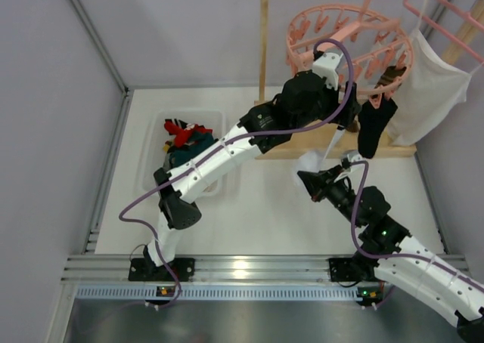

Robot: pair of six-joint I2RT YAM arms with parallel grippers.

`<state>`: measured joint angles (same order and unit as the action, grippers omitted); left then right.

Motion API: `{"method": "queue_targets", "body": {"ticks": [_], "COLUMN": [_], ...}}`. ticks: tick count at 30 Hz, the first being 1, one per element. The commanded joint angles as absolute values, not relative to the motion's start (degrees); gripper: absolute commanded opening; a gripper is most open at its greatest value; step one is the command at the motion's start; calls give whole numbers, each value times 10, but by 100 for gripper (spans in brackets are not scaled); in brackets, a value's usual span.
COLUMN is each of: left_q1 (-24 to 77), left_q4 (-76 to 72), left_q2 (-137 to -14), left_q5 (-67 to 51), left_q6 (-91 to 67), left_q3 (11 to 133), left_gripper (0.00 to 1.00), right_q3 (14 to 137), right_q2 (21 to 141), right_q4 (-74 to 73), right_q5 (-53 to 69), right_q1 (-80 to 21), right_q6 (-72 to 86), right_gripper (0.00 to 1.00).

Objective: Remove the socks clipped to the hanger

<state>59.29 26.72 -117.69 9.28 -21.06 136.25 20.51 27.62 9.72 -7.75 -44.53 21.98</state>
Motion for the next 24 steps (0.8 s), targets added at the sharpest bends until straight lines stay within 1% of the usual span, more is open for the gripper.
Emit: {"method": "queue_targets", "body": {"ticks": [1,9,12,13,15,16,17,24], "left_q1": [594,588,582,580,577,576,574,570], "left_q4": [217,185,178,171,167,164,161,148], "left_q2": [-1180,-1194,-1201,-1202,-1204,-1207,-1208,-1211], "left_q5": [79,69,62,60,59,57,58,43], "left_q6": [-224,-231,-234,-234,-234,-234,-235,-224], "left_q3": [1358,1357,1357,1357,1357,1355,1354,1357], "left_gripper": [80,80,78,73,69,63,62,63], "right_q3": [221,221,221,221,221,221,220,209], "right_q2": [262,256,258,258,258,258,258,263], "right_q4": [102,107,110,110,110,110,110,114], "right_q5": [-30,-1,31,39,41,44,45,46], "right_q1": [-454,-454,-455,-455,-455,-454,-455,-454], "right_q6": [206,199,194,192,191,191,189,183], "right_gripper": [0,0,0,0,0,0,0,0]}}
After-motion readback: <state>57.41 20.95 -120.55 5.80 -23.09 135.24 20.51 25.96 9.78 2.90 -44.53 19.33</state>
